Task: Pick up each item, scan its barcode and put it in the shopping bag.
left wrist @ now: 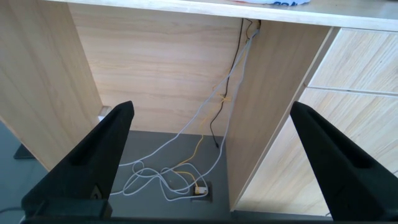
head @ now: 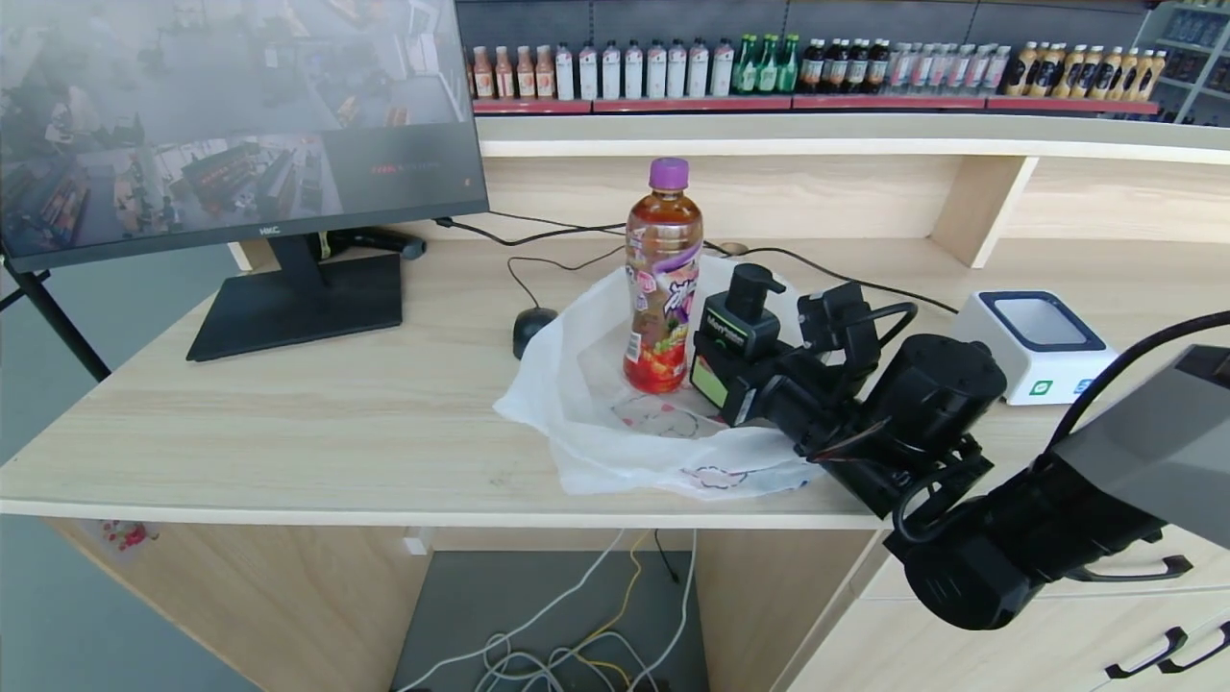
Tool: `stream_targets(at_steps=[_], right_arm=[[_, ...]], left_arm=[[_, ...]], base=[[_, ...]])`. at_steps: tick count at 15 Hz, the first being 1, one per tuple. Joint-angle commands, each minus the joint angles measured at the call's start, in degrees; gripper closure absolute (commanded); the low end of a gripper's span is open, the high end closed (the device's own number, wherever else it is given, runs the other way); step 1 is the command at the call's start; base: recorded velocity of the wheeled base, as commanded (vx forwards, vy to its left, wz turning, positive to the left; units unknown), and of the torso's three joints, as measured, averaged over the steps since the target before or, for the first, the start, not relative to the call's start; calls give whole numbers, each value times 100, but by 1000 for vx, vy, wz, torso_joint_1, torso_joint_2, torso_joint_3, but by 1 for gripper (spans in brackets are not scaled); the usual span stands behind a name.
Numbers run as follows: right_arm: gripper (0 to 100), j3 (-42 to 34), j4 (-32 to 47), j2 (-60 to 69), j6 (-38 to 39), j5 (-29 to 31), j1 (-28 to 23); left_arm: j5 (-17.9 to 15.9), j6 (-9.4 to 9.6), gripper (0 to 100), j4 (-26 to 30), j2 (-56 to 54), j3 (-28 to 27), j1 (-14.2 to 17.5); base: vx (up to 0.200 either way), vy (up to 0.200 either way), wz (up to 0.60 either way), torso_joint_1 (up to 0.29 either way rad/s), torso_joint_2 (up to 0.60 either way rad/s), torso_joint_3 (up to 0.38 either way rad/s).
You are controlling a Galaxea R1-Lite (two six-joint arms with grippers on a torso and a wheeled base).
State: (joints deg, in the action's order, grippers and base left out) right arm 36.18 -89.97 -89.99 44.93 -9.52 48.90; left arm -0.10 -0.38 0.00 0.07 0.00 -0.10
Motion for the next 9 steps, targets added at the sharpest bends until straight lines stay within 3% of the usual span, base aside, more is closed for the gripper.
stream_targets(at_steps=[1,9], right_arm=[[100,3,-3,34,-46,-6,129],[100,-6,-3,34,-257,-164,278]], left_arm=[[1,3,0,0,1,0,1],[1,-6,0,0,1,0,1]], base=[[0,0,0,0,0,0],[0,0,0,0,0,0]])
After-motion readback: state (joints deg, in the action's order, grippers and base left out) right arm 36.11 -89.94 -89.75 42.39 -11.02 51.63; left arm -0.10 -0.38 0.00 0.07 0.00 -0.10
